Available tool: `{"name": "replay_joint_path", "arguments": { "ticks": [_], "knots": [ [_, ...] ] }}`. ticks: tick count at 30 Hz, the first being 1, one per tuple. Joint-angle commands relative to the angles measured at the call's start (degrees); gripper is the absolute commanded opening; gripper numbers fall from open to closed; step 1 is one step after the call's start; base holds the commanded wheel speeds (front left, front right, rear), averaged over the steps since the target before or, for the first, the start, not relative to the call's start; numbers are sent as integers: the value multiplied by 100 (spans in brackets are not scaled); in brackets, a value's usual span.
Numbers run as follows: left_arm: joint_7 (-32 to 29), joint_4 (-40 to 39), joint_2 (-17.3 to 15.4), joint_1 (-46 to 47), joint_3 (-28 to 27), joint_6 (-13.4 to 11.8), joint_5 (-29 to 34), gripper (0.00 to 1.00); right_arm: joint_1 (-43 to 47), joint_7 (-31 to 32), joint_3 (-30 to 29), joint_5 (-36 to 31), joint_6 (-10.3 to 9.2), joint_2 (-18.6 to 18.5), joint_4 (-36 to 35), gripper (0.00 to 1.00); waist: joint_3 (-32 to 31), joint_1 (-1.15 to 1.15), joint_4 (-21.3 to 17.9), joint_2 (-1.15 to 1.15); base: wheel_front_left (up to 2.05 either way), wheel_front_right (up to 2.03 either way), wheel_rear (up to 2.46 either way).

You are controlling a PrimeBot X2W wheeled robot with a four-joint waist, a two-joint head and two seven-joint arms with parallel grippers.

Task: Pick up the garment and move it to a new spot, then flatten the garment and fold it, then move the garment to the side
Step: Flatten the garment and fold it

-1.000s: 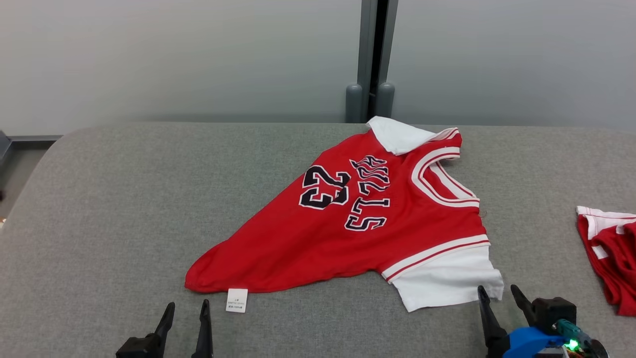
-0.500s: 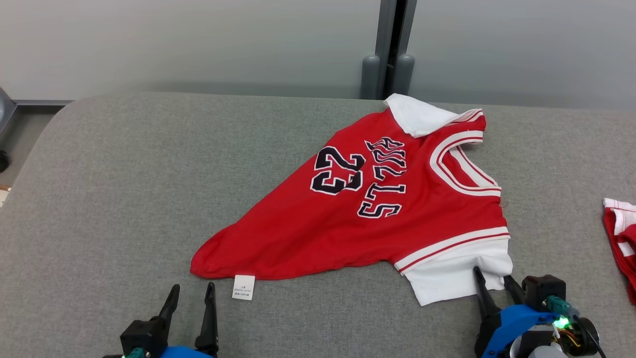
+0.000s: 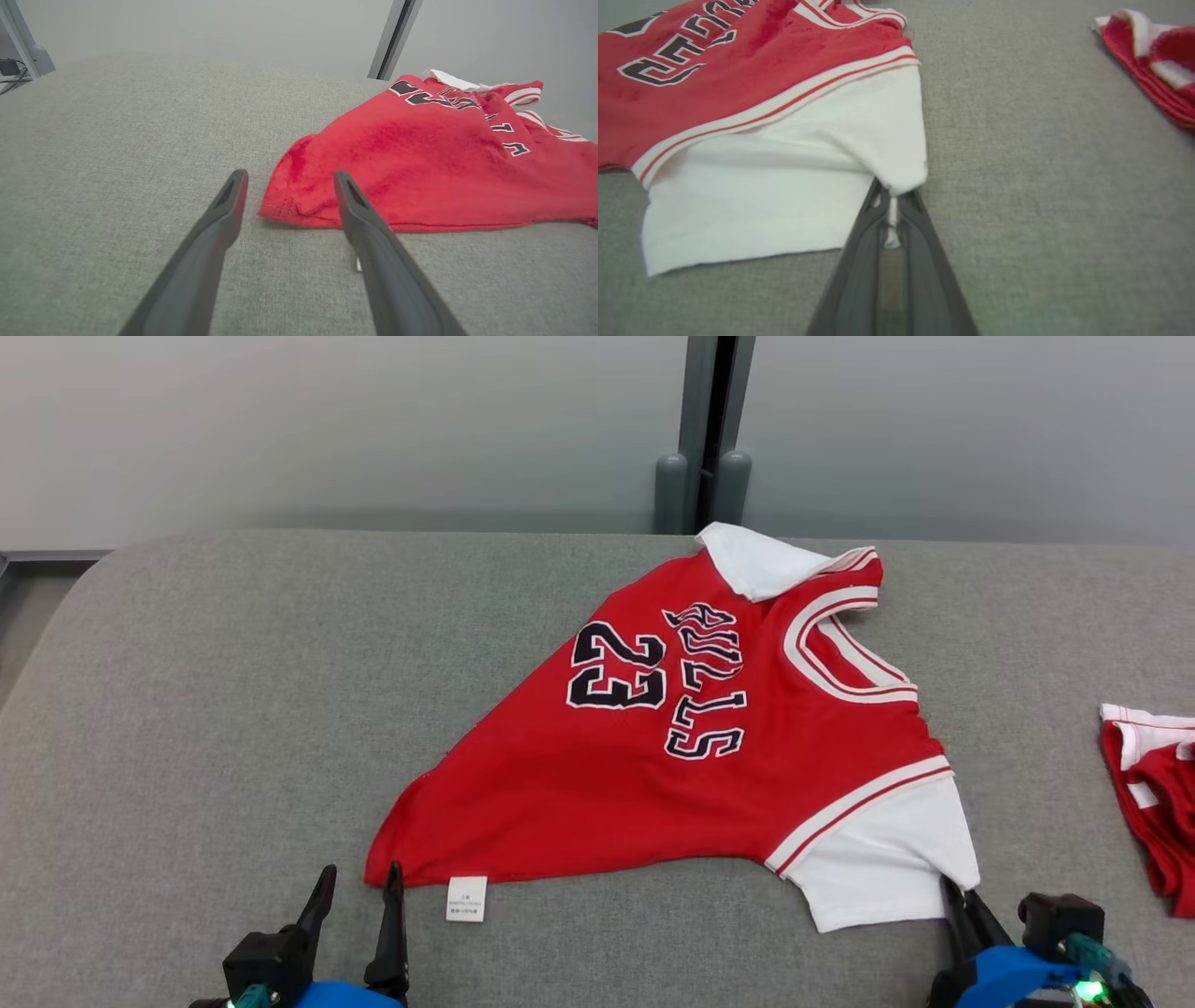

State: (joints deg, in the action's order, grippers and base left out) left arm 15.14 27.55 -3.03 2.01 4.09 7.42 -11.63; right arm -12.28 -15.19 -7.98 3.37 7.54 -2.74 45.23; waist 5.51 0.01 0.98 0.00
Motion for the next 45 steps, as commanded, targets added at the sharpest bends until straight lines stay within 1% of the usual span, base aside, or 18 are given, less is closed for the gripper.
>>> {"name": "replay_joint_path", "arguments": {
  "ticks": [1,6,9,12,21,22,23,24,29,31,37,40,43,45],
  "knots": [
    [-2,5,-8,-40,-45,13,-31,100,165,10,-41,56,-10,-34,-47,0,-55,-1,-67,0,0,0,0],
    [-2,83,-1,-86,-94,13,-95,100,488,9,-109,97,-10,-32,-392,0,-66,-1,-285,0,0,0,0],
    [-1,177,-3,-1,-43,13,-165,100,561,5,-70,133,-10,-31,-551,0,5,-1,-397,0,0,0,0],
    [-1,287,-54,106,120,13,-301,100,538,4,-20,185,-10,-33,-638,0,88,-1,-491,0,0,0,0],
    [-9,1001,-144,368,333,13,-564,100,404,5,113,288,-9,-32,-764,0,222,-1,-598,0,0,0,0],
    [-9,1046,-148,387,368,13,-587,98,383,5,122,301,-9,-32,-792,0,226,-1,-597,0,0,0,0],
    [-9,1063,-158,401,401,13,-612,47,372,5,131,315,-9,-31,-816,0,225,-1,-591,0,0,0,0],
    [-9,1051,-161,404,458,13,-632,0,368,5,144,334,-8,-31,-839,0,220,-1,-582,0,0,0,0],
    [-6,966,-216,336,709,14,-815,0,392,5,180,458,-6,-30,-992,0,104,-1,-502,0,0,0,0],
    [-1,822,-246,326,759,14,-889,0,360,4,200,582,-6,-30,-1160,0,27,-1,-464,0,0,0,0],
    [-1,-64,-458,522,865,14,-1015,0,109,-3,288,1045,-6,-31,-2042,0,-281,-1,-369,0,0,0,0],
    [-1,-498,-689,833,921,14,-1172,0,-177,-3,231,1242,-5,-92,-2529,0,-458,-1,-336,0,0,0,0],
    [0,-865,-1036,1356,1083,13,-1380,0,-650,-4,229,1449,-5,-266,-2967,0,-570,-1,-313,0,0,0,0],
    [-1,-1069,-1328,1781,1186,13,-1484,0,-1003,-3,301,1556,-5,-429,-3190,0,-636,-1,-304,0,0,0,0]
  ]
}}
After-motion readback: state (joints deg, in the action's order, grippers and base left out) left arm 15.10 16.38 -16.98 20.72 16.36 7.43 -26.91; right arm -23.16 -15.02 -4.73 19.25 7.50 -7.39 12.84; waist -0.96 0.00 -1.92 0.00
